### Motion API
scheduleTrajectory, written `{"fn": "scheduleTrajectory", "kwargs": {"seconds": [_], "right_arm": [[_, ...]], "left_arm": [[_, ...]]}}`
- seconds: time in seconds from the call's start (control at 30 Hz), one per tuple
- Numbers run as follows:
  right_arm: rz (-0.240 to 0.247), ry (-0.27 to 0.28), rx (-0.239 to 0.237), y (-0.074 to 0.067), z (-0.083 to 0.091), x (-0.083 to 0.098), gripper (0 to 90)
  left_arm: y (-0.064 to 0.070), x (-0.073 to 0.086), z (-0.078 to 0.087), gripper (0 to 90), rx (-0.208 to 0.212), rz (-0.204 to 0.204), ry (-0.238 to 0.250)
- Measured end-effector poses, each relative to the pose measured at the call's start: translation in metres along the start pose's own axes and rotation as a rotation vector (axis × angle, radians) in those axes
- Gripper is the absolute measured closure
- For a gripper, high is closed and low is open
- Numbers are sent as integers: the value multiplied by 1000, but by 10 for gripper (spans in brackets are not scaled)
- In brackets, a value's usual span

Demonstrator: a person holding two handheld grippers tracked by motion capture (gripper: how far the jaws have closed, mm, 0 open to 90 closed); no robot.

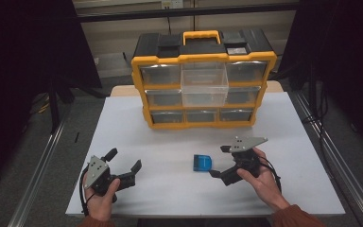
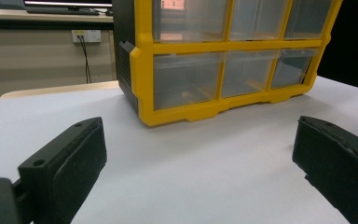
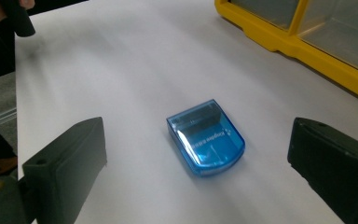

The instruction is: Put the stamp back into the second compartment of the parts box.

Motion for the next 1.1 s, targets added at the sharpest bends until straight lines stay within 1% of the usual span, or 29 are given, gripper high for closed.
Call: {"fn": "scheduleTrajectory", "kwargs": {"seconds": [0.07,0.1,0.13,0.23,0.27,0.37,0.4,0.43,0.5,0.53,0.57,0.6,0.63,0.73,0.77,0.8,0.83,0.87,0.9,0.93,0.97,1.0,1.07,1.1], "right_arm": [[1,-10,-10,1,-3,-5,42],[-8,-18,-14,1,-5,-7,35],[-10,-39,-29,2,-6,-9,34],[-1,-48,-26,3,-12,-15,30],[-4,-52,-32,3,-13,-17,37],[0,-99,-58,5,-18,-21,33],[3,-119,-64,5,-20,-22,34],[9,-131,-70,6,-21,-22,35],[9,-152,-60,6,-25,-24,34],[7,-163,-76,8,-28,-25,37],[2,-177,-77,9,-30,-25,40],[9,-188,-71,10,-32,-26,35],[16,-198,-79,10,-34,-26,34],[28,-261,-114,10,-40,-29,60],[39,-281,-107,10,-43,-30,43],[14,-328,-88,9,-44,-30,40],[14,-328,-88,9,-44,-30,40],[45,-350,-92,13,-50,-31,50],[30,-385,-89,13,-52,-31,47],[42,-404,-104,15,-55,-30,47],[42,-404,-104,15,-55,-30,47],[46,-435,-137,16,-58,-30,75],[51,-444,-134,17,-61,-31,42],[51,-444,-134,17,-61,-31,42]], "left_arm": [[1,0,0,31,12,-11,1],[2,-1,-1,30,12,-6,5],[2,-1,0,31,6,-13,6],[2,-1,-1,31,14,-8,8],[2,-1,-1,30,15,-10,7],[3,-2,-1,30,24,-12,7],[2,-2,-2,30,17,-15,9],[3,-2,-3,30,24,-10,11],[3,-2,-4,30,23,-14,3],[3,-2,-4,30,23,-14,3],[4,-2,-5,31,33,-13,6],[4,-2,-6,30,32,-11,5],[4,-2,-6,30,34,-13,4],[5,-2,-6,31,37,-17,4],[4,-2,-6,30,32,-23,0],[4,-2,-5,30,35,-27,-3],[4,-2,-5,31,35,-27,-3],[5,-2,-5,30,25,-21,1],[4,-2,-5,31,20,-24,-2],[4,-2,-5,31,20,-17,1],[4,-2,-5,31,20,-17,1],[4,-2,-5,30,27,-18,-1],[4,-1,-5,30,30,-24,-5],[4,-1,-5,30,23,-25,-6]]}}
Point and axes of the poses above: each handheld gripper's, and its own axes: z roughly backward along the jaws, x roughly out of its underside, y roughly to its right, the point moved 3 cm from there along -z, roughly forward along the jaws, and after that the axes turned 6 degrees about -y, right-handed, at the moved point
